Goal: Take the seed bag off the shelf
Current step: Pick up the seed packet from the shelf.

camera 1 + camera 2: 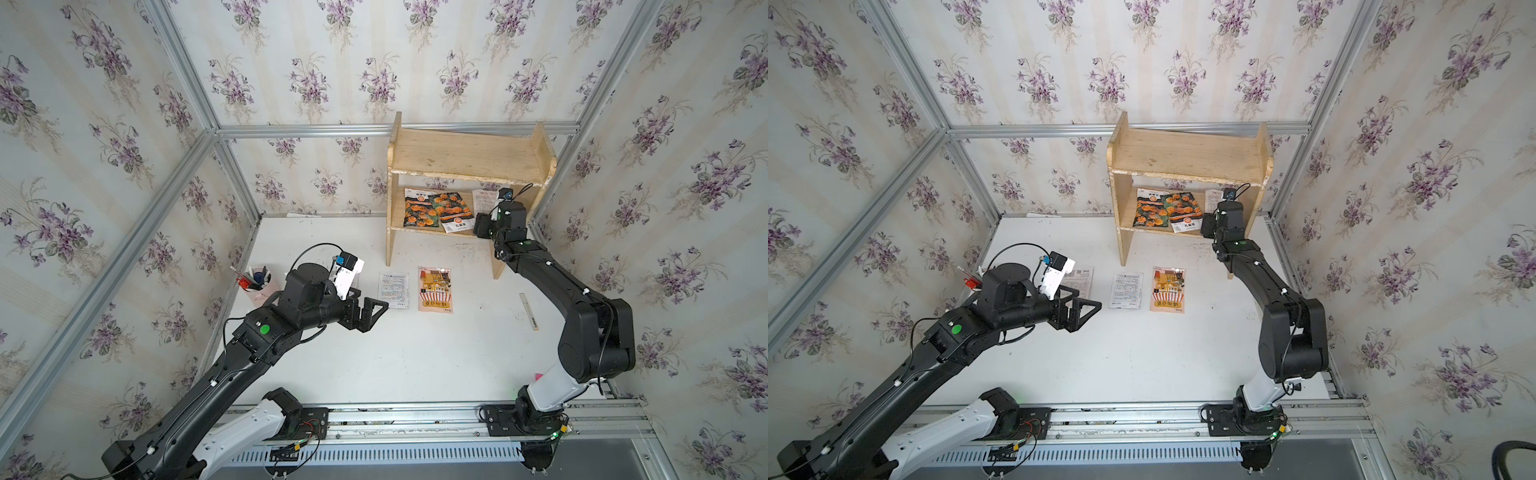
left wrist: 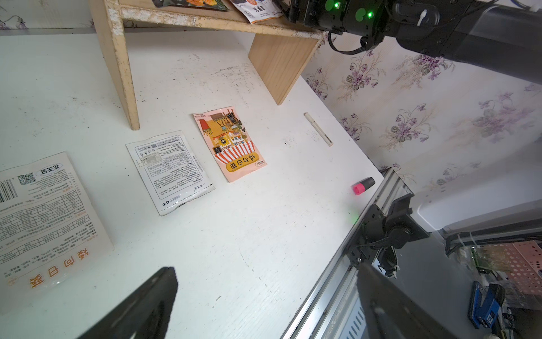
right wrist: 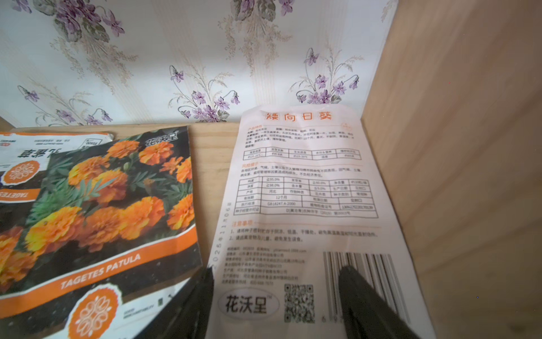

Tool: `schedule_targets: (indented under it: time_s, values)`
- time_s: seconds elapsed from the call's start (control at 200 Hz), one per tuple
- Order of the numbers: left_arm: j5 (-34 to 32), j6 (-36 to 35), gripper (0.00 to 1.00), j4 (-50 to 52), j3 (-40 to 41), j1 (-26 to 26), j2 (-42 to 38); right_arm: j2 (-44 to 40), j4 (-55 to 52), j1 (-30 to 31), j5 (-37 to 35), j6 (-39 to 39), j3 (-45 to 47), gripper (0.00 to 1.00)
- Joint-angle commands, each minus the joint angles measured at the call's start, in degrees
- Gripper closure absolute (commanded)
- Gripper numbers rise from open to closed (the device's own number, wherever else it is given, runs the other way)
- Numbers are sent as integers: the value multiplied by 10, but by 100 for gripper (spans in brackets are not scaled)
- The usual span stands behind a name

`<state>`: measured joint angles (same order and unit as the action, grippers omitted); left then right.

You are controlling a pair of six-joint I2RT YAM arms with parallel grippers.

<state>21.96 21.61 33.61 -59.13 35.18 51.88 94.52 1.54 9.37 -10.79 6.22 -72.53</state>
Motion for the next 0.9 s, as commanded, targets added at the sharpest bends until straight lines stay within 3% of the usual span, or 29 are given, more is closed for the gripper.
schedule_targets:
  time_s: [0.0,0.52,0.899]
  values:
    - [5,-2,0,-7,-5,0,0,1,22,0,-8,-5,-5,28]
    - [15,-1,0,-21,-12,1,16,-75,36,1,23,-2,39,28]
    - [12,-4,0,-19,-21,2,25,-32,87,0,-1,-25,22,28]
